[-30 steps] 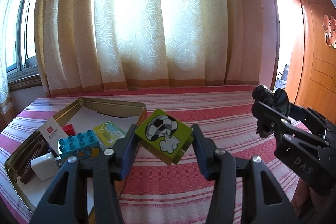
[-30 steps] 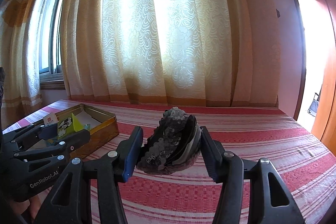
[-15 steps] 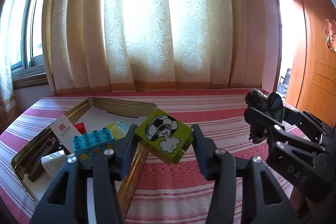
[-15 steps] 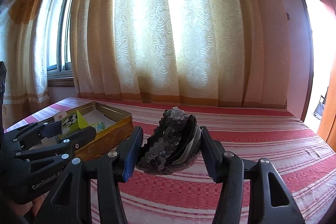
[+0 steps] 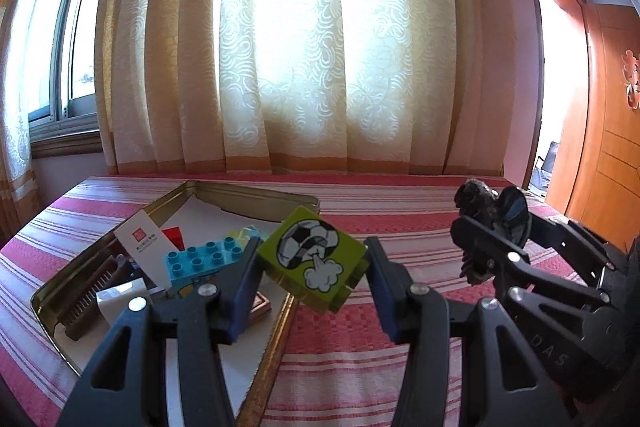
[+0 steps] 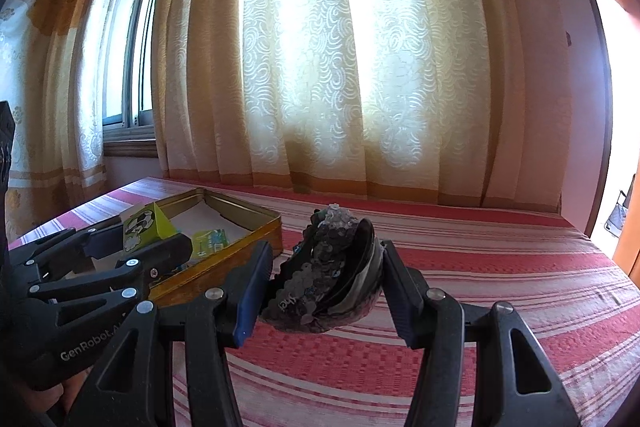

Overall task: Organize rigid objects
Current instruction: 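Carry the green cube and sequined object over the tin tray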

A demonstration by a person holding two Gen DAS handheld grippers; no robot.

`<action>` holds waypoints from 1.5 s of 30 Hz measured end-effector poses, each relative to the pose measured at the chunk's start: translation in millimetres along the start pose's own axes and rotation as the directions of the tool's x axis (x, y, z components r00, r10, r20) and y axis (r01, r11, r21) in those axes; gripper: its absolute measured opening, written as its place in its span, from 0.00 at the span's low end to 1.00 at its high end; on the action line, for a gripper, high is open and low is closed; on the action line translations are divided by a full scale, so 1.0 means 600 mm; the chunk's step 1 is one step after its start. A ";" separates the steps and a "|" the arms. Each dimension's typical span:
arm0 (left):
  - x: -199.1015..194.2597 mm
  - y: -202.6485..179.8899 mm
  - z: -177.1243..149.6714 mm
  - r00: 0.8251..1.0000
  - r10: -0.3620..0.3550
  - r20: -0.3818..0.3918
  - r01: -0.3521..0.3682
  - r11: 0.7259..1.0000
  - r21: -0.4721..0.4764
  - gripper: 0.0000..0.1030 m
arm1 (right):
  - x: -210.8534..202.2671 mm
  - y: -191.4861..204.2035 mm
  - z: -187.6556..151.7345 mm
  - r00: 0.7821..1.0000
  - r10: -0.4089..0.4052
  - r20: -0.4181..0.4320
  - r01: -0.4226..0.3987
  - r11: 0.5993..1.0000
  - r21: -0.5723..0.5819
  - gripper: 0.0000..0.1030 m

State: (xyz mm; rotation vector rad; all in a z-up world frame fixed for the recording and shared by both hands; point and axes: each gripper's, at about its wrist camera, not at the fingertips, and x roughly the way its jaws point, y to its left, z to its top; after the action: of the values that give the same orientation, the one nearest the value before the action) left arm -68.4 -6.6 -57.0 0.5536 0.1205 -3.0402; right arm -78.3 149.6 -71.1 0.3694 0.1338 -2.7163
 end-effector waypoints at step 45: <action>-0.022 0.105 -0.002 0.997 0.073 0.008 -0.073 0.996 -0.054 0.49 | 0.055 0.087 0.011 0.992 0.108 -0.063 -0.112 0.992 -0.056 0.55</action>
State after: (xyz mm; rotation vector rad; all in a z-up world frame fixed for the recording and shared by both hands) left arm -51.5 -68.7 -57.4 0.5272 0.1774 -2.9586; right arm -88.5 88.8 -75.8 0.4281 0.2038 -2.5875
